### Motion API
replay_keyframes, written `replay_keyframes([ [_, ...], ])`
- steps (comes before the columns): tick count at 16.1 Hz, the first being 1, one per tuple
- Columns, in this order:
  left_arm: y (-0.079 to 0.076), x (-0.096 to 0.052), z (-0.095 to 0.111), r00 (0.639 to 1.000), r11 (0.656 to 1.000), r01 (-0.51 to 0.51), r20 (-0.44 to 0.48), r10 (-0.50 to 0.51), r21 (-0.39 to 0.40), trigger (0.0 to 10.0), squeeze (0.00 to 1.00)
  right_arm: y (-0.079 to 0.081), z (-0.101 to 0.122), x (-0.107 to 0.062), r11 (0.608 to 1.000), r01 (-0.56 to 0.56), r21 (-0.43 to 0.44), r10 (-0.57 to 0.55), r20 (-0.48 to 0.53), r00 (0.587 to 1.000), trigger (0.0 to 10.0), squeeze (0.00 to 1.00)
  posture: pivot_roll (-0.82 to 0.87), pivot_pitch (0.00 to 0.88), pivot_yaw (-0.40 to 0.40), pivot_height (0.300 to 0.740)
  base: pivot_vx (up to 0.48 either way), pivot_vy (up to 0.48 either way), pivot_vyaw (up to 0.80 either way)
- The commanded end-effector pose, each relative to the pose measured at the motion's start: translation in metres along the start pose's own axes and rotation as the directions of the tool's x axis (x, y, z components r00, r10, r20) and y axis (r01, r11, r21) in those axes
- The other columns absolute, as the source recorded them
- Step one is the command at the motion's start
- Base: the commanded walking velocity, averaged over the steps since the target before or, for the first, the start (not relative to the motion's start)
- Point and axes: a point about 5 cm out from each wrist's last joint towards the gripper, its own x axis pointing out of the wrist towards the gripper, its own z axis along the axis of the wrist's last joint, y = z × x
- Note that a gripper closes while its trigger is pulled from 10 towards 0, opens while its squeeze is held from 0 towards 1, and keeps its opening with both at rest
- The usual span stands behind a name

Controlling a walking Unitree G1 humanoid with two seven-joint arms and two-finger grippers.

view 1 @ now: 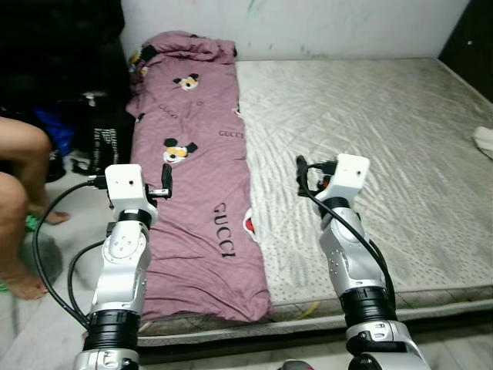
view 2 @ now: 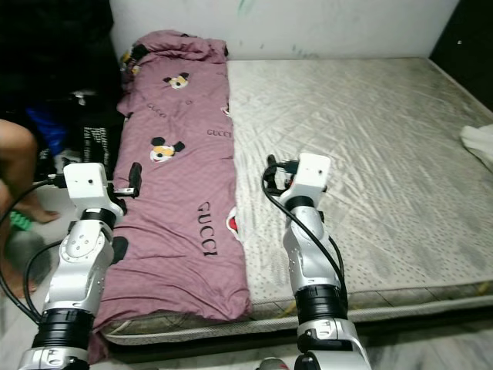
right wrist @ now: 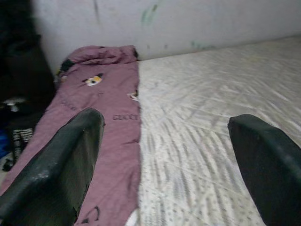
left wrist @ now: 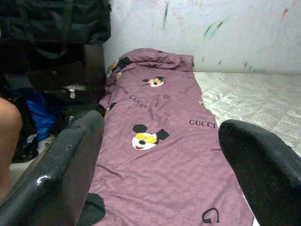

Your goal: Clean up the room

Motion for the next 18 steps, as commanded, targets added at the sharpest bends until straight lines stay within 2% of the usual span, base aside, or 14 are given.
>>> replay_keyframes([
  [1,0.002,0.003,0.003,1.000,1.000,-0.004,0.016,0.004,0.003,10.0,0.00,0.005,0.000,0.001,1.000,-0.021,-0.005,0.021,0.004,1.000,10.0,0.00,-0.06,0.000,0.016,0.740,0.000,0.000,0.00],
  [17,0.003,0.002,0.003,1.000,1.000,-0.002,0.018,0.002,0.000,10.0,0.00,0.005,-0.001,0.000,1.000,-0.024,-0.006,0.024,0.002,1.000,10.0,0.00,-0.06,0.000,0.016,0.740,0.000,0.000,0.00],
  [18,-0.013,0.005,0.000,0.998,0.998,0.061,-0.007,-0.061,-0.010,10.0,0.00,0.018,-0.011,0.008,0.995,-0.099,-0.032,0.098,-0.041,0.994,10.0,0.00,-0.10,0.000,0.009,0.740,0.000,0.000,0.00],
])
